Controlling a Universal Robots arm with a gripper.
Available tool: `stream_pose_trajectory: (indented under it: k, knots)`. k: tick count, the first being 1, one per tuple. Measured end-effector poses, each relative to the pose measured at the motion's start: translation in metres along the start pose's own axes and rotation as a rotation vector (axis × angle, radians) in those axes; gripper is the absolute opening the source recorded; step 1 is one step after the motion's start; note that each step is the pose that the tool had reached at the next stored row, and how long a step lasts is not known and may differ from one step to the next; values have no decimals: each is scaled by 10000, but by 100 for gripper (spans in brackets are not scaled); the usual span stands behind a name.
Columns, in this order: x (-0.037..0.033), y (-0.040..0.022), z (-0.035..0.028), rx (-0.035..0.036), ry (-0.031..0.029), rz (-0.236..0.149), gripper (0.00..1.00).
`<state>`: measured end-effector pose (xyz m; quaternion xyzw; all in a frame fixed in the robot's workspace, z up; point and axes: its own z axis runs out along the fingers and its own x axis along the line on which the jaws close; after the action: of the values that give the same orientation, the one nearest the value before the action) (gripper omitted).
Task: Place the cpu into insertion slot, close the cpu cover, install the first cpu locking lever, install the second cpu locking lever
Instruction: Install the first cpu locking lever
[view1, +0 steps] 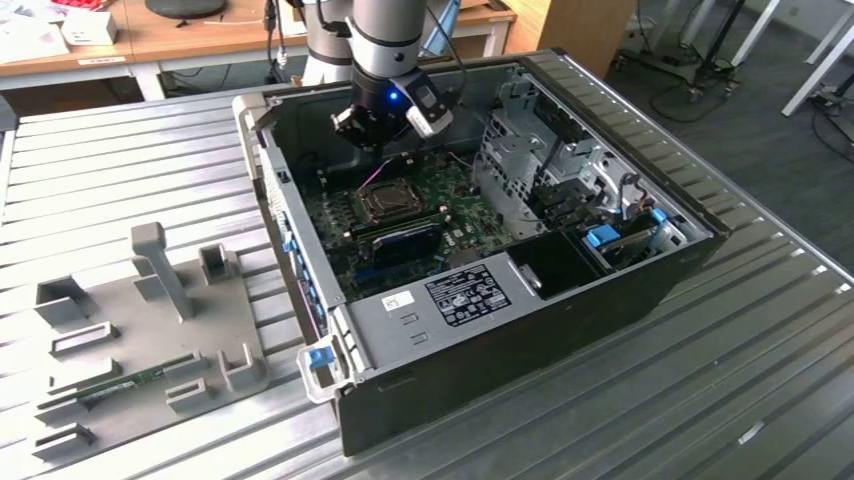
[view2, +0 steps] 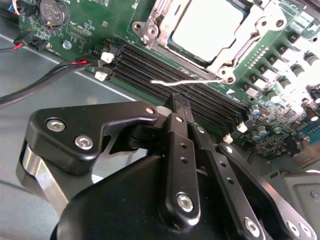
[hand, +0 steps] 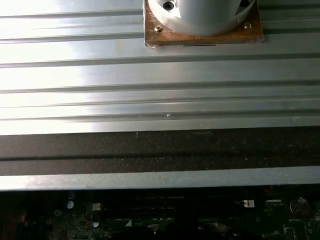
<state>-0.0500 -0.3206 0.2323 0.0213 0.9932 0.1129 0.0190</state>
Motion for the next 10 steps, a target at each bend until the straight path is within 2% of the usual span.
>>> stream_pose_trajectory:
  k: [1, 3, 4, 10]
  knots:
    - [-1, -1, 2, -2, 42, 8, 11]
    - [-1, -3, 2, 8, 192, 44, 11]
    - [-1, -3, 1, 12, 228, 52, 11]
    - [-1, -3, 2, 11, 240, 55, 11]
